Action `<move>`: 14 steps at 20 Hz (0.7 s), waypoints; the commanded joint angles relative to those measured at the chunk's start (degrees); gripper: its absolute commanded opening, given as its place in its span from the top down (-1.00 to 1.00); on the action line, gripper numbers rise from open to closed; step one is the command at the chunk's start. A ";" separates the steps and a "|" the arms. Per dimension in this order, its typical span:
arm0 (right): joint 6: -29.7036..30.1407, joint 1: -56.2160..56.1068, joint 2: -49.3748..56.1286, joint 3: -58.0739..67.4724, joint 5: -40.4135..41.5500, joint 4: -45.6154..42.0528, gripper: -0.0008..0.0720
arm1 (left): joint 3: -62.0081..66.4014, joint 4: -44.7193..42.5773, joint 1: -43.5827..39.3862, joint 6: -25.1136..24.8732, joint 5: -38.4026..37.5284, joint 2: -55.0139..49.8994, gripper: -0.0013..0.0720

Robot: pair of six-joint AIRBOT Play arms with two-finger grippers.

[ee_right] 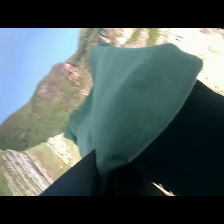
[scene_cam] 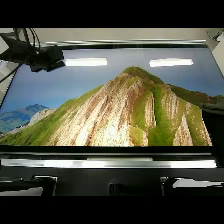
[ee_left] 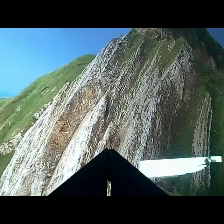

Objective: Fold the clothes and pants, and hang the long-sleeved shirts on hangers.

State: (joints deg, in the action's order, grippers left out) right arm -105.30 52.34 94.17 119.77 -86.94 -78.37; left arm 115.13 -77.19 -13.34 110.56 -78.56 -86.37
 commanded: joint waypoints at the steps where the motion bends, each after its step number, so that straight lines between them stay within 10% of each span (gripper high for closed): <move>1: -0.13 0.00 -1.97 -3.43 -5.14 -5.81 0.91 | -0.02 0.70 -0.35 0.00 0.00 -0.02 0.93; 14: 0.96 0.02 -2.14 -26.60 -0.57 -22.97 0.87 | -0.02 0.68 -1.75 -0.04 0.02 -0.02 0.93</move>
State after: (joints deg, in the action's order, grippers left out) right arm -104.38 52.34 92.03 98.08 -88.88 -97.65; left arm 115.11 -76.49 -15.03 110.56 -78.59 -86.37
